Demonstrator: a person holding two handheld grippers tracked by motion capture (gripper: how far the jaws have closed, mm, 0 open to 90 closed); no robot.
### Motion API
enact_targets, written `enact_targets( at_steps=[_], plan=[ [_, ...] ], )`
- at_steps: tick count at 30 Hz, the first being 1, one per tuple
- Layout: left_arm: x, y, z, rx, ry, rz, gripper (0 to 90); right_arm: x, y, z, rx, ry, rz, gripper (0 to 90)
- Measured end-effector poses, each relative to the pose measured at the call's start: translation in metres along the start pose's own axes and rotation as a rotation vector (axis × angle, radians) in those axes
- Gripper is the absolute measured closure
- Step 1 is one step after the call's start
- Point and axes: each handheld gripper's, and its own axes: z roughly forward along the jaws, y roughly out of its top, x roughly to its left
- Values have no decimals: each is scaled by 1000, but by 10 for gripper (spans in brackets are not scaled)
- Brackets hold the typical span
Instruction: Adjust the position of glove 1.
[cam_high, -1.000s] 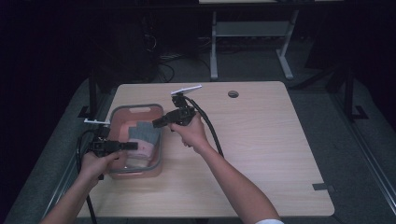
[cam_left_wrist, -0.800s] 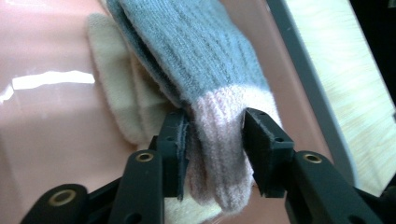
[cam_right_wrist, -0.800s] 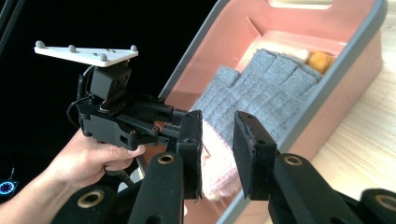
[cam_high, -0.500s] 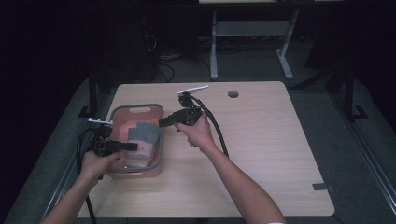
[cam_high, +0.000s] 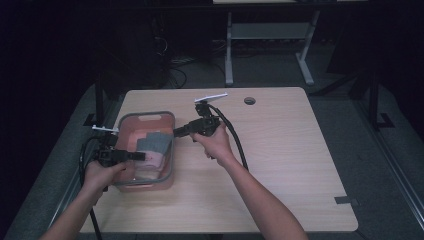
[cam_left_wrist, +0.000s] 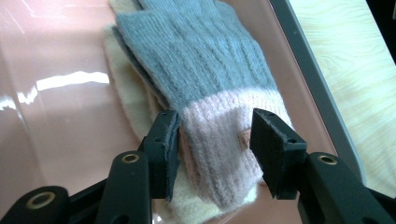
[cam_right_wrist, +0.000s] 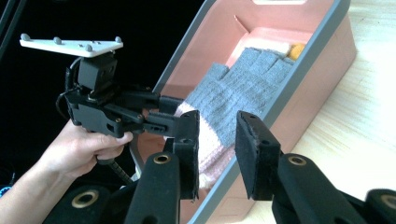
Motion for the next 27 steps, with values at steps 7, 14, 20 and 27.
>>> enact_targets(
  at_steps=[7,14,20,27],
  plan=[
    [-4,6,-7,-27,-1,5,478,-5,-5,-6,-6,-4,12,669],
    [-9,12,-13,-47,1,17,435,-13,-11,-15,-12,-12,27,630],
    [-13,16,-20,-77,1,24,410,-16,-15,-24,-26,-20,31,605],
    [-20,20,-23,-100,-17,34,388,-19,-19,-34,-39,-30,40,574]
  ],
)
